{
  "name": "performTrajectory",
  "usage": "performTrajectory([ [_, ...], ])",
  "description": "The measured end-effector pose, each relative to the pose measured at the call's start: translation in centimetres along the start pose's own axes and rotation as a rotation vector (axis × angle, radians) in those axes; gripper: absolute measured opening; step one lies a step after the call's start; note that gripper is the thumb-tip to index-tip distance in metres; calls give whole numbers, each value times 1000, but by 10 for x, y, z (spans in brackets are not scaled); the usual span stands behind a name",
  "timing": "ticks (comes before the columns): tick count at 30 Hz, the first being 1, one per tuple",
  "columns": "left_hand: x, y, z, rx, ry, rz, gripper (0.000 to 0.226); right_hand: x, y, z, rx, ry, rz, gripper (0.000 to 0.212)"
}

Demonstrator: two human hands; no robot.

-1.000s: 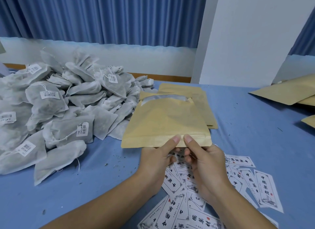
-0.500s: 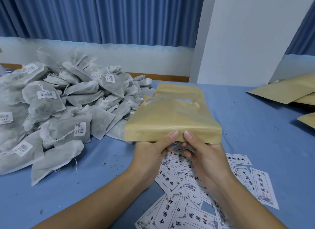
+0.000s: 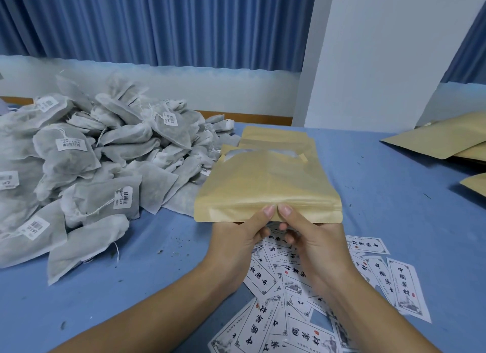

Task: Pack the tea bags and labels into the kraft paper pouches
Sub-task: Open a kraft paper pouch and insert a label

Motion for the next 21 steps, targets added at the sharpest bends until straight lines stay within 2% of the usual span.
performTrajectory([
  [3,1,2,1,-3,-25,-16,12,-3,1,2,7,-20,39,17],
  [8,-1,3,7,58,-45,11,42,2,1,1,-45,-19,-8,16],
  [10,-4,3,8,72,-54,50,47,1,1,0,-30,-6,-2,15],
  [15,-4,1,6,60,-53,72,44,-3,-2,3,10,21,36,14],
  [18,1,-1,2,60,-23,28,36,1,-4,6,23,-17,15,29],
  [21,-1,-2,3,47,-36,39,37,0,-4,4,28,-17,43,22],
])
Point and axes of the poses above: each hand's wrist, its own y-axis towards the middle knuckle, its own x-axis out of the palm, z = x × y, the point moved 5 cm from there along y, towards the middle knuckle, and after that the axes turned 5 degrees about y, right-handed, at the moved point
